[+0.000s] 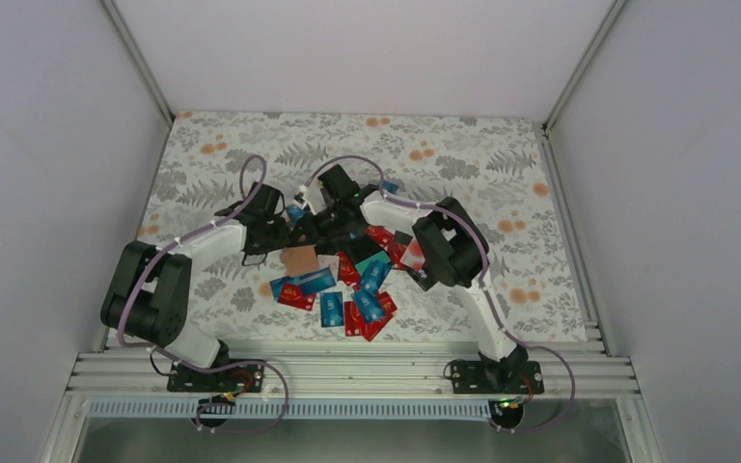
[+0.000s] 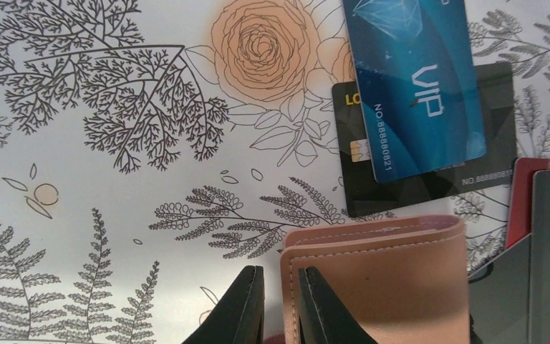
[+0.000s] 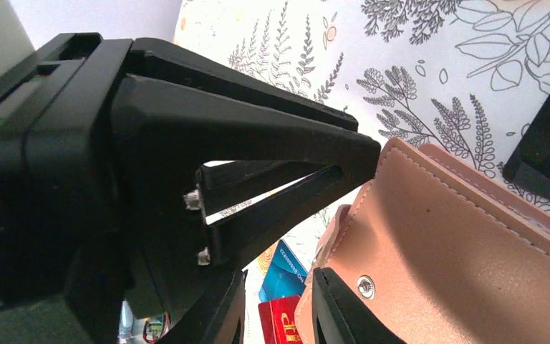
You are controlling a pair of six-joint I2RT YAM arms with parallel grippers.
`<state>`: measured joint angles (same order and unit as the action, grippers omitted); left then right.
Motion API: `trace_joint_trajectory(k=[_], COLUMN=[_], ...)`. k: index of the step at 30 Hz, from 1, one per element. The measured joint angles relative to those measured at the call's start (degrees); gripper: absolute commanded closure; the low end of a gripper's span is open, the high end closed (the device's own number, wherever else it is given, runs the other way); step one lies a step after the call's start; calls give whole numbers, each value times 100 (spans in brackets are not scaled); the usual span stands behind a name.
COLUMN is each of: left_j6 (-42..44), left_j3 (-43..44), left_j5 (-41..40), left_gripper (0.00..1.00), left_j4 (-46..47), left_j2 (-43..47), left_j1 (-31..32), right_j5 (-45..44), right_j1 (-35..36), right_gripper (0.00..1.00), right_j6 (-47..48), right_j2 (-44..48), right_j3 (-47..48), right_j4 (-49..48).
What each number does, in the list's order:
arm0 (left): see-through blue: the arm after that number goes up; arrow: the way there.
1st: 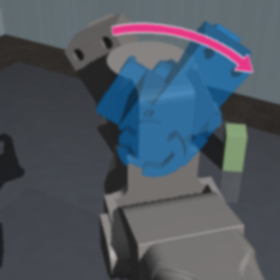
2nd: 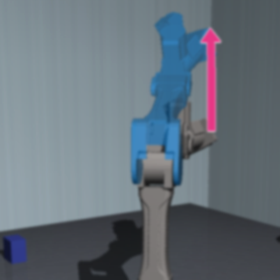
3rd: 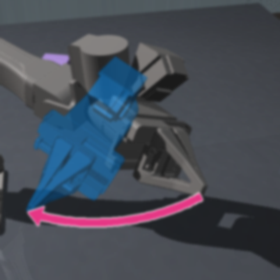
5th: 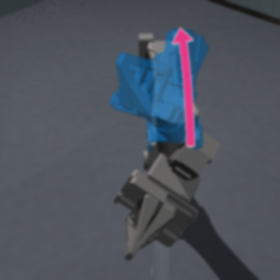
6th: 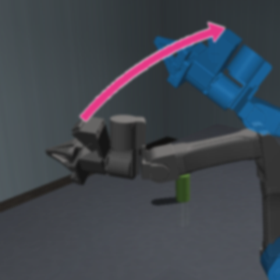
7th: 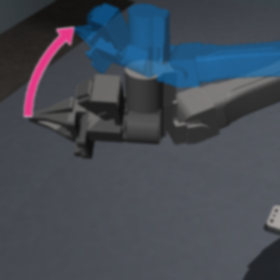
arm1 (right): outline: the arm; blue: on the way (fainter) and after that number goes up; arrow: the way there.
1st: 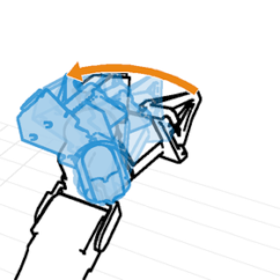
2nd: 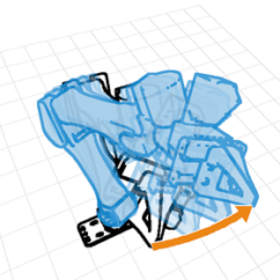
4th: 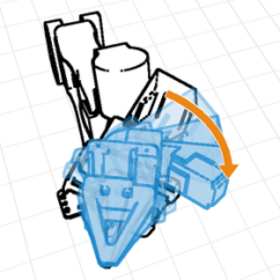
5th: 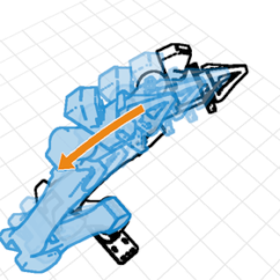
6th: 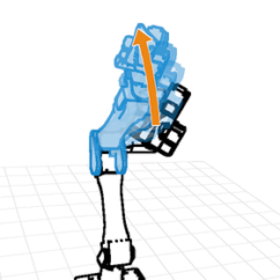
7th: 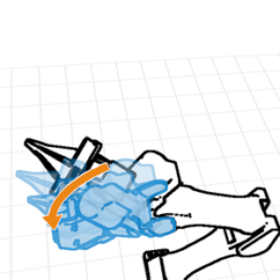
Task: Put the credit cards into the card holder
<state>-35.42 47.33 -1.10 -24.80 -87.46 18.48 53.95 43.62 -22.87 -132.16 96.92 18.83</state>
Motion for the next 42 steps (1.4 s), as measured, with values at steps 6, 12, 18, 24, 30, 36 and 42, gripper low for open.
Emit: trace_joint_trajectory(k=[6,12,18,24,30,36,42], left_j6=[50,52,50,52,55,74,98], left_j3=[-111,-188,-227,-232,-232,-232,-232], left_j5=[11,26,33,33,33,31,31], left_gripper=[85,85,86,86,86,86,86], left_j4=[98,208,262,291,291,293,319], left_j2=[-90,-90,-90,-90,-90,-125,-212], left_j1=[-11,-15,-15,-15,-15,-17,-26], right_j5=[-157,-264,-310,-361,-459,-514,-608], right_j1=[74,162,199,201,203,203,203], right_gripper=[74,77,83,87,95,95,96], right_j6=[0,-7,-37,-66,-116,-129,-131], right_j2=[-68,-216,-260,-260,-262,-262,-260], right_j3=[52,66,133,190,199,245,254], right_j4=[103,168,223,256,297,345,439])
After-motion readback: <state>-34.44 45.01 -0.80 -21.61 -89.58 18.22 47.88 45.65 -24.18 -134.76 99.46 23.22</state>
